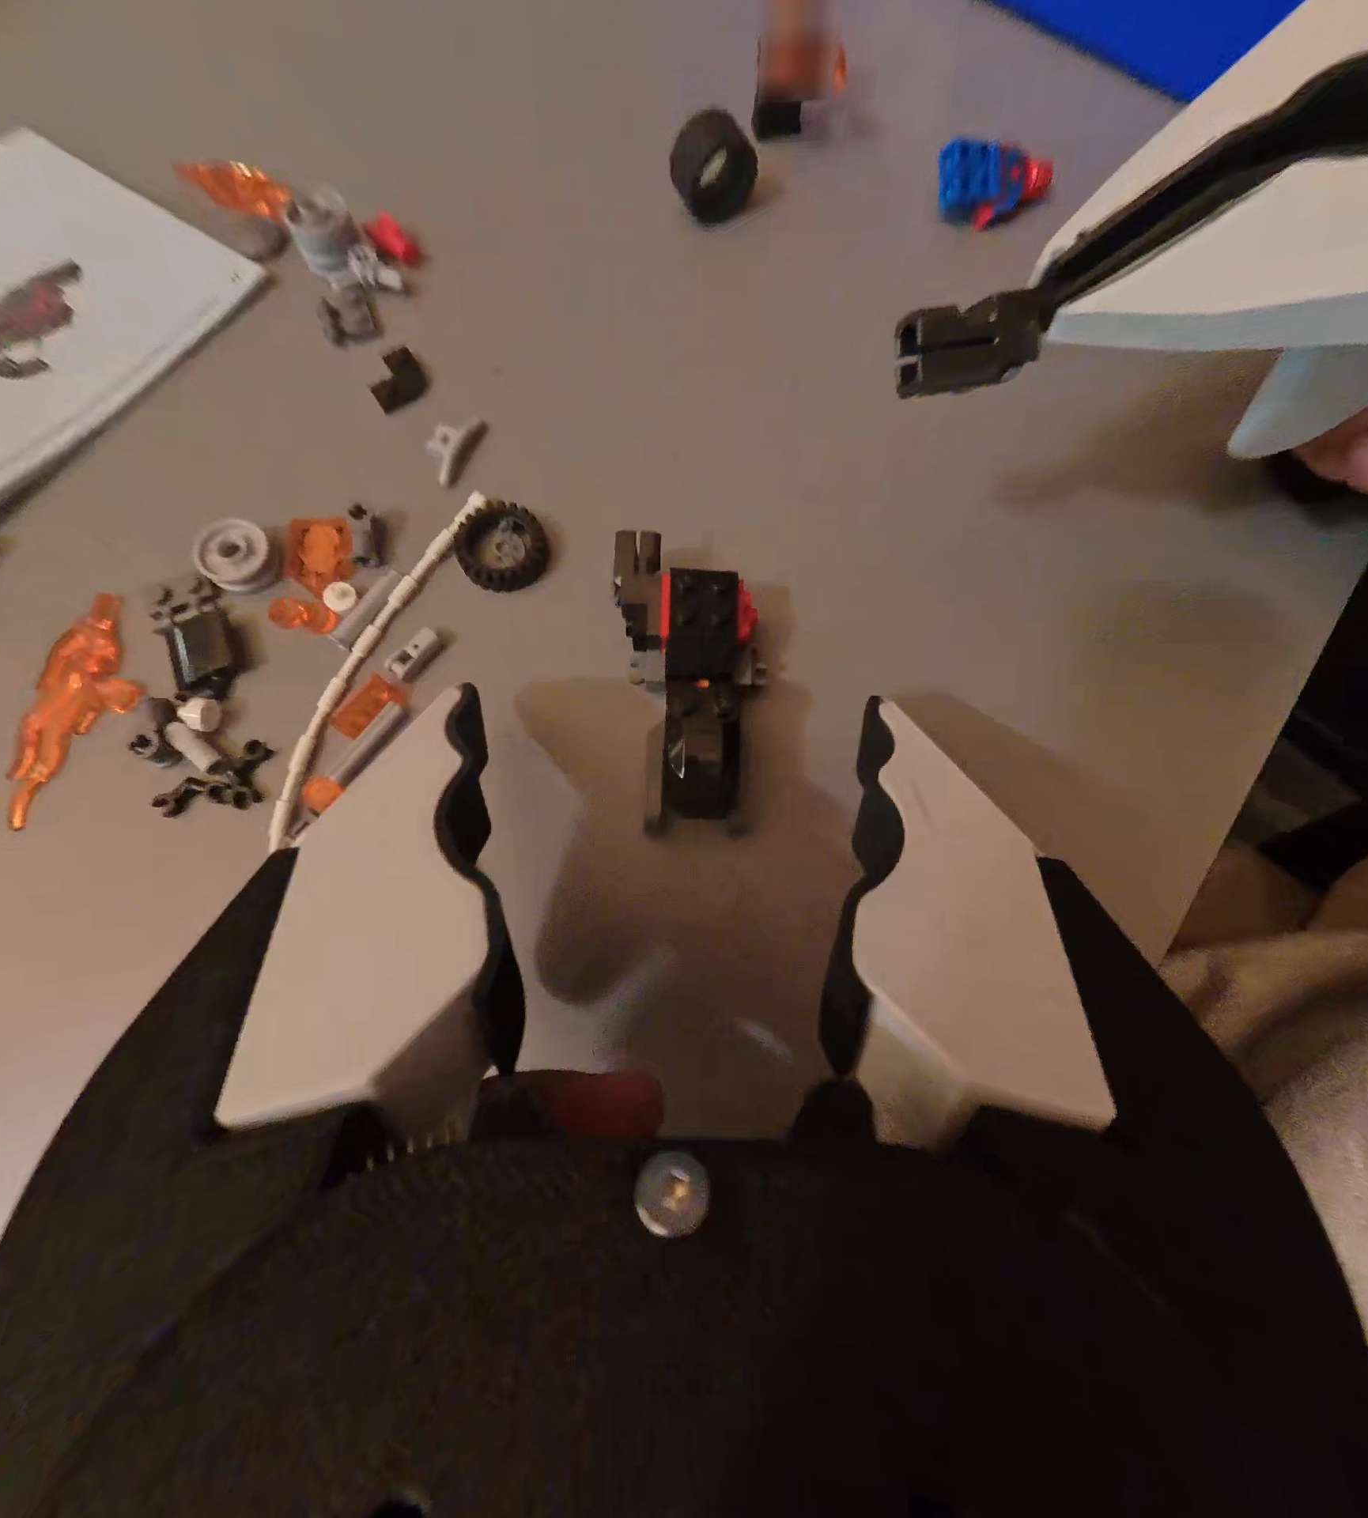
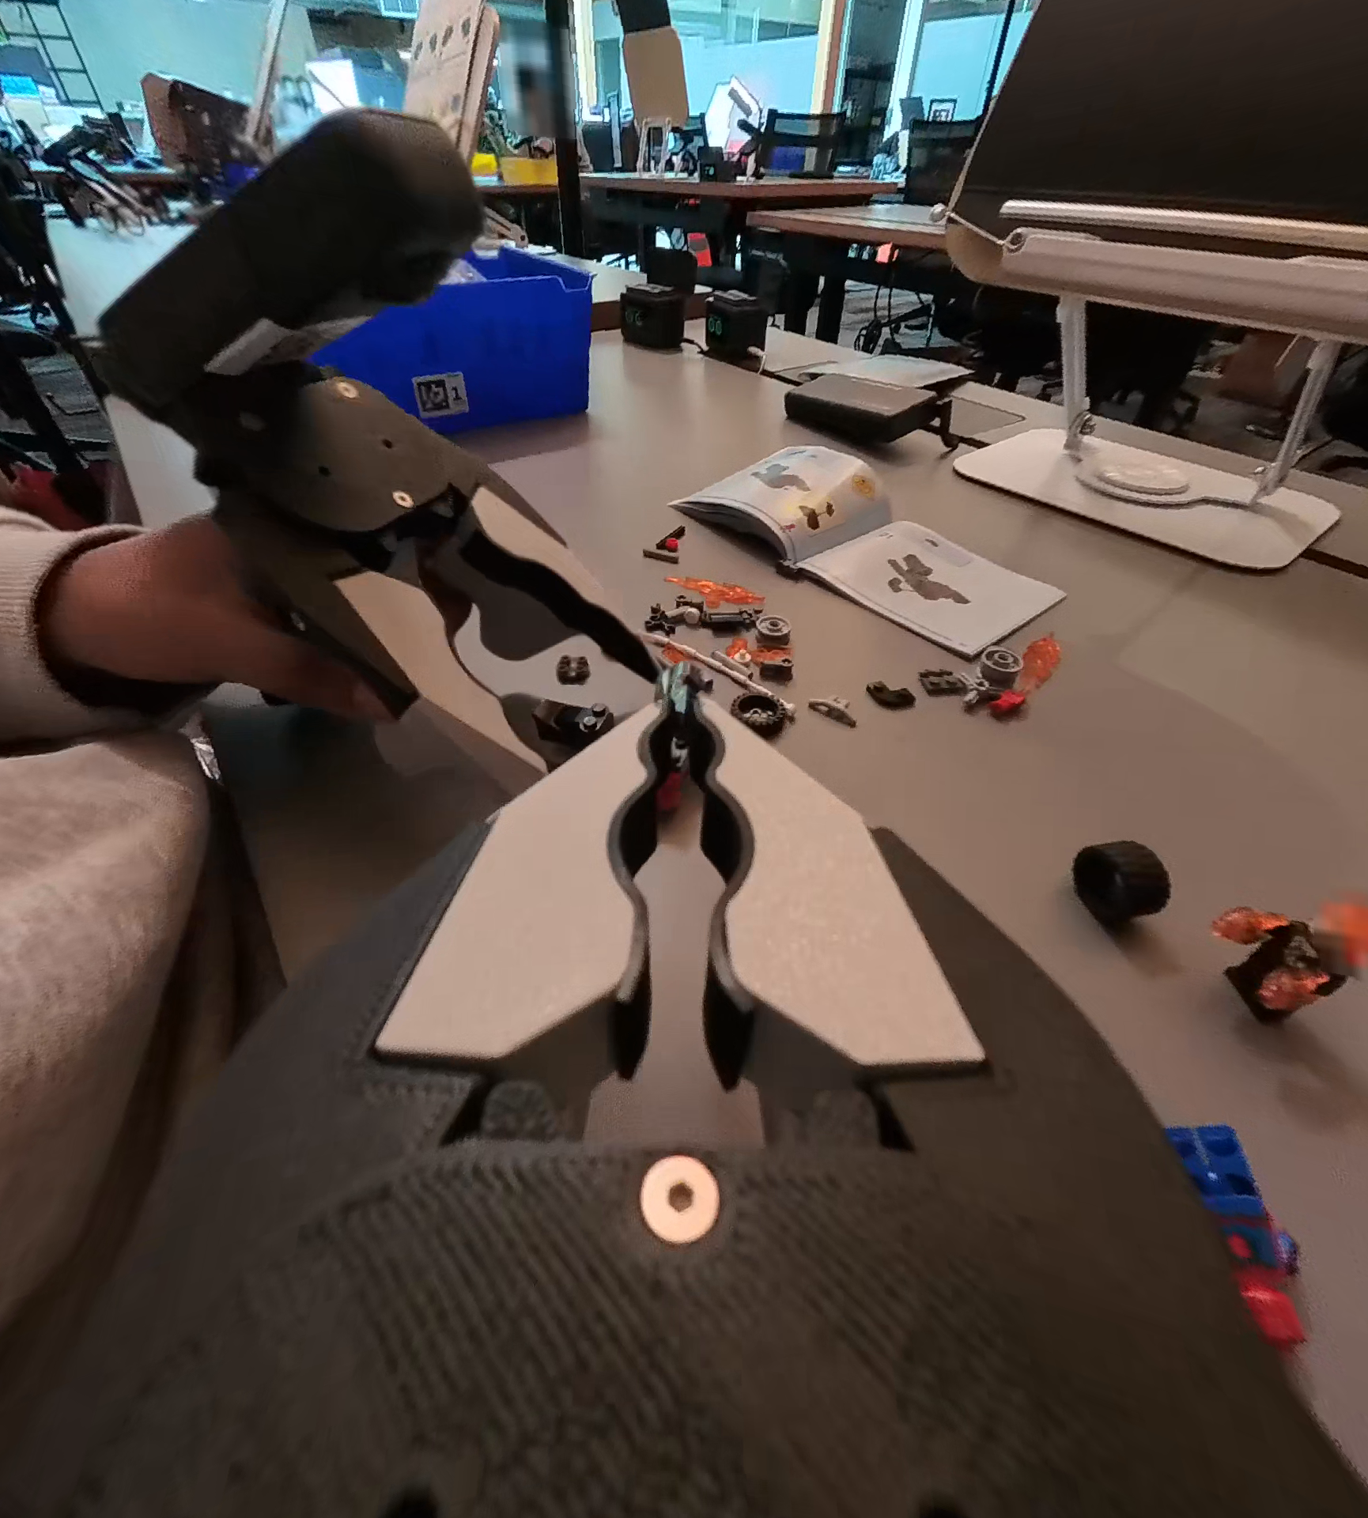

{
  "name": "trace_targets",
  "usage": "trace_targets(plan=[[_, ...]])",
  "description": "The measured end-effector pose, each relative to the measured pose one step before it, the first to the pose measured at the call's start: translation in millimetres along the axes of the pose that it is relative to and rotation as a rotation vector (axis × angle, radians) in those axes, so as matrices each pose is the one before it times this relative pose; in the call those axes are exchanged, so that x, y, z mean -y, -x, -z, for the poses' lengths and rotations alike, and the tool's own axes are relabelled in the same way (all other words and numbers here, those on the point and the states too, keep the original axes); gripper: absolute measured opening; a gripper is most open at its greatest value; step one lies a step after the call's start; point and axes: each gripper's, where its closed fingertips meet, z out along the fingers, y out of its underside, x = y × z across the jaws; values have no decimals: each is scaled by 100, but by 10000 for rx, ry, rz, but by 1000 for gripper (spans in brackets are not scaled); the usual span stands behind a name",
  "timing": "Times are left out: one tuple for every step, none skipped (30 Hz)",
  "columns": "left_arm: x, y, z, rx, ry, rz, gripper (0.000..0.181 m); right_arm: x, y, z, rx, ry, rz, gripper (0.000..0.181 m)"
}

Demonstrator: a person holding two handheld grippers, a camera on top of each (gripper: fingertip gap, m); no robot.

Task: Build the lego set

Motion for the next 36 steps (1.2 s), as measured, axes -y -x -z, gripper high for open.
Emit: trace_targets(plan=[[-401, -72, -278, -151, 277, 19, 89, -104, 123, -35, 88, 80, 5, 1], [-285, -28, -233, -130, 169, 18, 87, -191, 146, -65, 116, 138, -16, 1], [-59, 36, -86, -80, 52, 45, 83, -324, 172, -111, 150, 231, -76, 1], [143, -89, 62, -145, -80, -94, 77, -477, 204, -152, 199, 348, -170, 1], [-30, -10, 13, -113, 18, -96, 72, -673, 143, -201, 177, 469, -280, 1], [-117, 206, 4, 17, 76, -145, 66, -837, 18, -234, 121, 571, -378, 1], [-108, 224, 58, 17, 59, -245, 60, -836, 59, -259, 152, 559, -370, 2], [-46, -77, 54, -190, 13, -218, 54, -649, 15, -237, 112, 427, -299, 2], [-31, -243, 46, -322, -9, -177, 48, -419, -24, -181, 53, 274, -250, 1], [-24, -137, 73, -270, -4, -103, 41, -317, 111, -159, 128, 205, -245, 2], [-52, -329, 75, -415, 6, -107, 30, -294, 308, -164, 269, 193, -256, 2], [-84, -377, 44, -455, 39, -143, 25, -260, 317, -176, 279, 168, -254, 2], [-88, -161, 81, -310, 28, -179, 25, -260, 245, -164, 245, 171, -263, 2], [-142, -233, 107, -331, 67, -257, 25, -322, 264, -189, 268, 202, -245, 2], [-184, -313, 117, -340, 103, -313, 25, -299, 266, -171, 271, 202, -192, 2], [-185, -292, 127, -282, 112, -320, 25, -238, 194, -183, 216, 178, -118, 2], [-187, -325, 111, -275, 106, -319, 25, -207, 133, -166, 142, 168, -50, 2], [-166, -366, 83, -279, 74, -280, 25, -200, 48, -178, 62, 161, -22, 2], [-104, -235, 74, -211, 28, -166, 25, -181, 12, -166, 14, 151, -3, 2], [-40, -135, 50, -182, -32, -53, 26, -179, -51, -165, -36, 147, -1, 2], [28, -121, 23, -186, -106, 18, 29, -196, -77, -178, -52, 159, -10, 2], [35, -146, 25, -213, -131, 71, 32, -187, -67, -171, -52, 156, -7, 2], [5, -147, 71, -221, -43, 135, 35, -59, -5, -88, -14, 59, 13, 2], [25, -122, 65, -182, -47, 117, 38, 17, 0, 3, -12, -9, 18, 2], [24, 1, 50, -59, -39, 71, 40, 24, -12, 12, -12, -14, 7, 2], [22, 48, 30, 32, -23, 14, 42, 7, -7, 5, -7, -5, 12, 2], [-12, 66, -11, 84, 16, -40, 44, 31, -5, 2, -18, -9, 49, 2], [-56, -11, -6, 74, 48, -91, 46, 31, 8, 12, -29, -18, 79, 4], [-40, 17, -5, 101, 48, -81, 47, 57, 55, 21, -9, -28, 99, 6], [-26, 69, 17, 135, 57, -36, 50, 60, 94, 34, 16, -35, 111, 8], [-3, -1, 23, 90, 43, -16, 51, 68, 103, 40, 13, -43, 119, 10], [54, -81, 40, 31, 3, -12, 52, 72, 90, 54, 1, -50, 132, 11], [96, -54, 53, 50, -31, -6, 52, 73, 96, 48, 1, -50, 144, 12], [124, -31, 43, 59, -56, -19, 53, 61, 148, 41, 17, -36, 170, 12], [133, -8, 5, 66, -72, -31, 53, 28, 138, 19, -13, -18, 201, 13], [118, 38, -36, 79, -65, -31, 54, 4, 108, -15, -58, 6, 233, 13]])
